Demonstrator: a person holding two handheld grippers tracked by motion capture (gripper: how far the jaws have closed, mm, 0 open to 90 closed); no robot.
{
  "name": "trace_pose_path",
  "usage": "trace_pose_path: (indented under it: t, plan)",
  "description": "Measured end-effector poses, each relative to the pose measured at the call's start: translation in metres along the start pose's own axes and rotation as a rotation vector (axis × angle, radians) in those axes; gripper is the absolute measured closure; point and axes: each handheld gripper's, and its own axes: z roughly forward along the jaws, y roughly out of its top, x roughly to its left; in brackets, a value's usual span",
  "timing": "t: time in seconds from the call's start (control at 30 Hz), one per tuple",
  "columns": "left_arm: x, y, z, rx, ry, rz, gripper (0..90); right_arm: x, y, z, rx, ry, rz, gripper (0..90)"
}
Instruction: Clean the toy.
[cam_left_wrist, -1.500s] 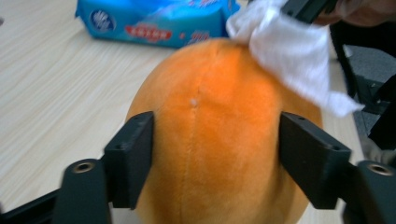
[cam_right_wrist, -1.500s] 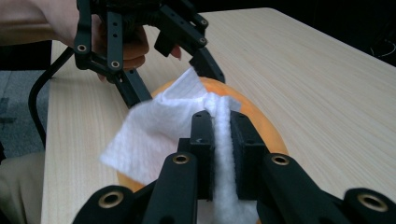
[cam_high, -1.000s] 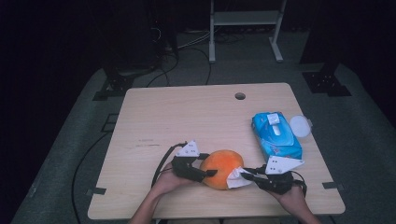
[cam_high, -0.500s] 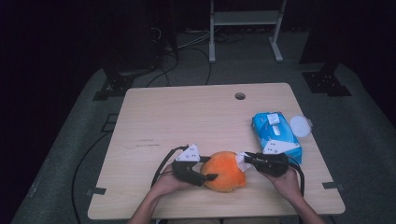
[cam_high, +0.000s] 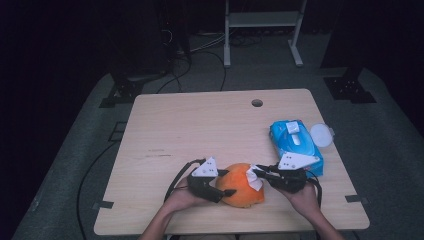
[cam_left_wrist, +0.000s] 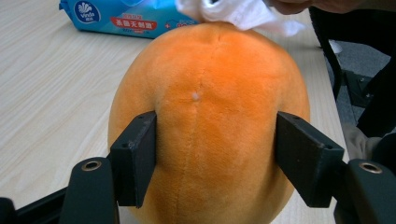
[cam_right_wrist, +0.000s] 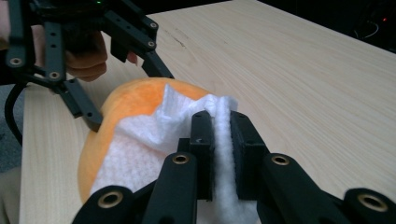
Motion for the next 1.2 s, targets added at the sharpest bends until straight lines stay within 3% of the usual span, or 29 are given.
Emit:
trace_pose_path:
  t: [0.07,0.13,0.23,0.3,0.33,0.5,0.6,0.67,0.73,0.83,0.9,0.97,1.03,1.07,1.13,1.2]
  plan:
    - [-0.001,0.001,0.000,-0.014,-0.012,-0.008,28.2,-0.003,-0.003,0.001,0.002,0.008,0.013,80.0]
    - [-0.001,0.004,0.000,-0.030,-0.019,-0.033,16.0,-0.003,-0.008,0.000,0.005,0.017,0.014,80.0]
    - [0.005,0.008,0.006,0.022,0.005,-0.100,2.8,-0.004,-0.015,-0.006,0.002,0.040,0.012,80.0]
    - [0.011,0.006,0.012,0.046,-0.041,-0.165,1.9,-0.004,-0.017,-0.009,0.000,0.048,0.008,80.0]
    - [0.012,0.006,0.015,0.054,-0.050,-0.172,2.2,-0.003,-0.017,-0.009,0.001,0.047,0.010,79.9]
    - [0.004,0.012,0.011,0.010,0.006,-0.067,28.0,0.002,-0.006,-0.008,-0.024,0.043,-0.009,80.0]
    - [-0.008,0.019,0.011,-0.007,0.107,0.070,32.5,0.007,0.009,-0.003,-0.055,0.043,-0.047,79.9]
    - [-0.013,0.020,0.011,0.005,0.154,0.136,32.5,0.013,0.017,0.002,-0.055,0.045,-0.081,79.9]
    - [-0.010,0.016,0.010,0.003,0.128,0.114,31.4,0.014,0.019,0.005,-0.049,0.043,-0.102,79.8]
    - [-0.007,0.010,0.008,0.000,0.077,0.078,24.8,0.009,0.011,0.004,-0.030,0.040,-0.073,79.9]
    - [0.000,0.009,0.005,-0.034,0.010,-0.005,17.5,0.006,0.003,0.000,-0.018,0.040,-0.056,79.9]
    - [0.009,0.010,0.001,-0.069,-0.006,-0.102,14.6,0.007,-0.003,-0.004,-0.019,0.046,-0.050,79.9]
    - [0.014,0.009,0.003,-0.042,-0.033,-0.158,10.8,0.011,-0.004,-0.006,-0.018,0.049,-0.056,79.9]
    - [0.014,0.008,0.006,-0.039,-0.041,-0.158,14.4,0.013,-0.004,-0.007,-0.018,0.053,-0.059,79.9]
    - [0.008,0.006,0.007,-0.047,-0.002,-0.108,24.6,0.015,-0.003,-0.007,-0.010,0.046,-0.073,79.9]
    - [0.006,0.008,0.005,-0.038,0.010,-0.078,31.1,0.011,-0.004,-0.009,-0.014,0.040,-0.064,79.9]
